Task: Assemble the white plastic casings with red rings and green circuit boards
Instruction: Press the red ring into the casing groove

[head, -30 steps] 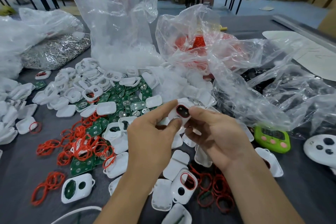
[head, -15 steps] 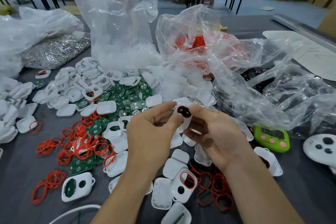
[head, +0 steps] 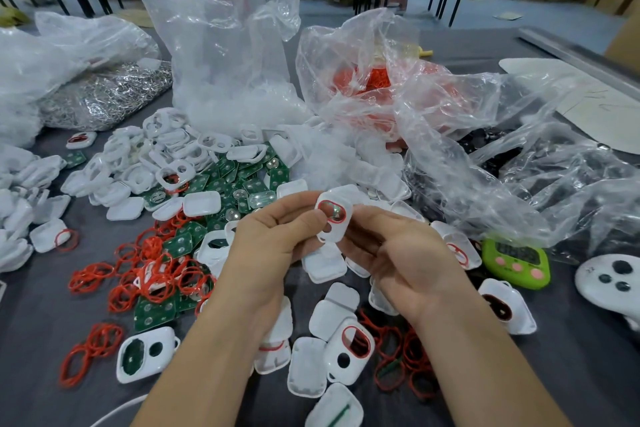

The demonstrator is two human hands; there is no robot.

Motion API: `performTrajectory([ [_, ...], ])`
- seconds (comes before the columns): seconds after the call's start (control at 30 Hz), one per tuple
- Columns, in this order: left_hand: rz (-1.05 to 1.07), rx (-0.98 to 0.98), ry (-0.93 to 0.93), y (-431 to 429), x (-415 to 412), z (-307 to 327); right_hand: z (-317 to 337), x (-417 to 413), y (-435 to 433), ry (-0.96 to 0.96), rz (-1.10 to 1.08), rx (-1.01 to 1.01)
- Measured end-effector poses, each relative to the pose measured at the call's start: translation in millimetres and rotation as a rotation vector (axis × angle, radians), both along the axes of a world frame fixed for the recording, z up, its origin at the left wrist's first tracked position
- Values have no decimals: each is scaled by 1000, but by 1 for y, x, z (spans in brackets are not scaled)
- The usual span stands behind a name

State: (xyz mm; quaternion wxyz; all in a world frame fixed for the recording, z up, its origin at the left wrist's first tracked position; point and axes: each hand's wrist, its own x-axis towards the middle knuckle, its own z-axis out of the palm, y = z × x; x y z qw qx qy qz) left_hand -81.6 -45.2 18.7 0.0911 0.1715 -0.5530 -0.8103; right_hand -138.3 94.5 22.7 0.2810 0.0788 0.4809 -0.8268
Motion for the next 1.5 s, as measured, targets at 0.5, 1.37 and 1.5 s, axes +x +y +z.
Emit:
performTrajectory([
  [0.5, -153, 245, -98, -3, -2, 0, 3, 1, 7, 522, 51, 143],
  [1.37, 26, -106, -83, 5, -2, -8, -8, 6, 7, 1142, -115, 965],
  [1.5, 13, -98, -85, 6, -2, -6, -6, 9, 4, 1147, -187, 1064],
])
